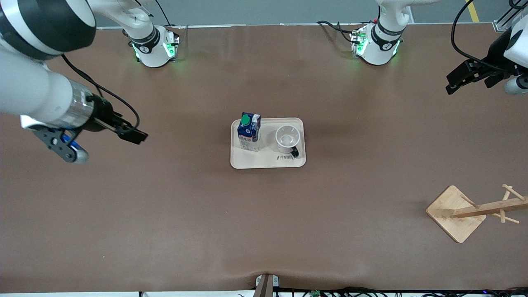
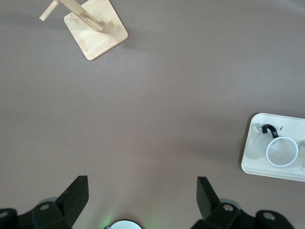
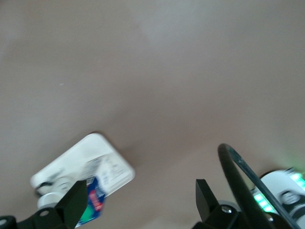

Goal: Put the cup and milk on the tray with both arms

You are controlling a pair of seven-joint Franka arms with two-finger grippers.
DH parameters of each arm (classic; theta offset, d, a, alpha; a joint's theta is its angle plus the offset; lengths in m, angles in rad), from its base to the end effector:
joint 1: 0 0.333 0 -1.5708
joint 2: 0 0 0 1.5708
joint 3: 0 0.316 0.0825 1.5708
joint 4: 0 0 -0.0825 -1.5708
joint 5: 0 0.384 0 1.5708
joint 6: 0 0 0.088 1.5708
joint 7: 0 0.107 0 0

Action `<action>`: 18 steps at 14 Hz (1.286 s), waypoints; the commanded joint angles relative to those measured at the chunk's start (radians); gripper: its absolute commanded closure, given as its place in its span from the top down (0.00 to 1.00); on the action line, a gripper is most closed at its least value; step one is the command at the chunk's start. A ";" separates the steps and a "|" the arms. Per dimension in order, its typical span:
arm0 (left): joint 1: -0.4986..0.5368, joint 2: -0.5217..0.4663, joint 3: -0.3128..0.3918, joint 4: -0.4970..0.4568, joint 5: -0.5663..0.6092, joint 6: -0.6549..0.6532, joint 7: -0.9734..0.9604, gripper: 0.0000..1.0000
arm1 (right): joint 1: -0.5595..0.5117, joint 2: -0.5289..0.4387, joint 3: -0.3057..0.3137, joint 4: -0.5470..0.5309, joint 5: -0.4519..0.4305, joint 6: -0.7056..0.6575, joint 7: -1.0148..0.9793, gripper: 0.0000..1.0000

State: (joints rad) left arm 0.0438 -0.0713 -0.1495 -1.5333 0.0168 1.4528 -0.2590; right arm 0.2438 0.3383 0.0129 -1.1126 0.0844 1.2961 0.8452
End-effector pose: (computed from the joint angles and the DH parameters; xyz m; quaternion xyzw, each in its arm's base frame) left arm 0.5168 -0.0563 0.6696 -0.9969 -0.0777 0.0024 0.0143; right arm 0.6017 0.1673 0.6128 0.9556 -0.2811 -0.0886 0.0033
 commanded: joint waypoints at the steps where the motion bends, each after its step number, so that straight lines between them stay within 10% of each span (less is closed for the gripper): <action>1: 0.004 -0.013 0.002 -0.015 -0.021 0.000 0.001 1.00 | -0.021 -0.132 0.001 -0.201 -0.089 0.023 -0.229 1.00; 4: -0.001 -0.004 -0.004 -0.015 -0.021 0.020 0.001 1.00 | -0.145 -0.215 -0.005 -0.256 -0.078 -0.003 -0.680 1.00; 9: 0.002 -0.005 -0.008 -0.018 -0.021 0.020 0.003 1.00 | -0.224 -0.433 -0.021 -0.558 -0.094 0.153 -0.692 1.00; 18: -0.005 0.033 -0.038 -0.008 0.038 0.049 -0.009 1.00 | -0.227 -0.481 -0.027 -0.552 -0.095 0.149 -0.699 1.00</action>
State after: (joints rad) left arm 0.0410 -0.0474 -0.1827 -1.5465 0.0302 1.4824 -0.2595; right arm 0.0336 -0.1526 -0.0230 -1.6768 0.0028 1.4297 0.1599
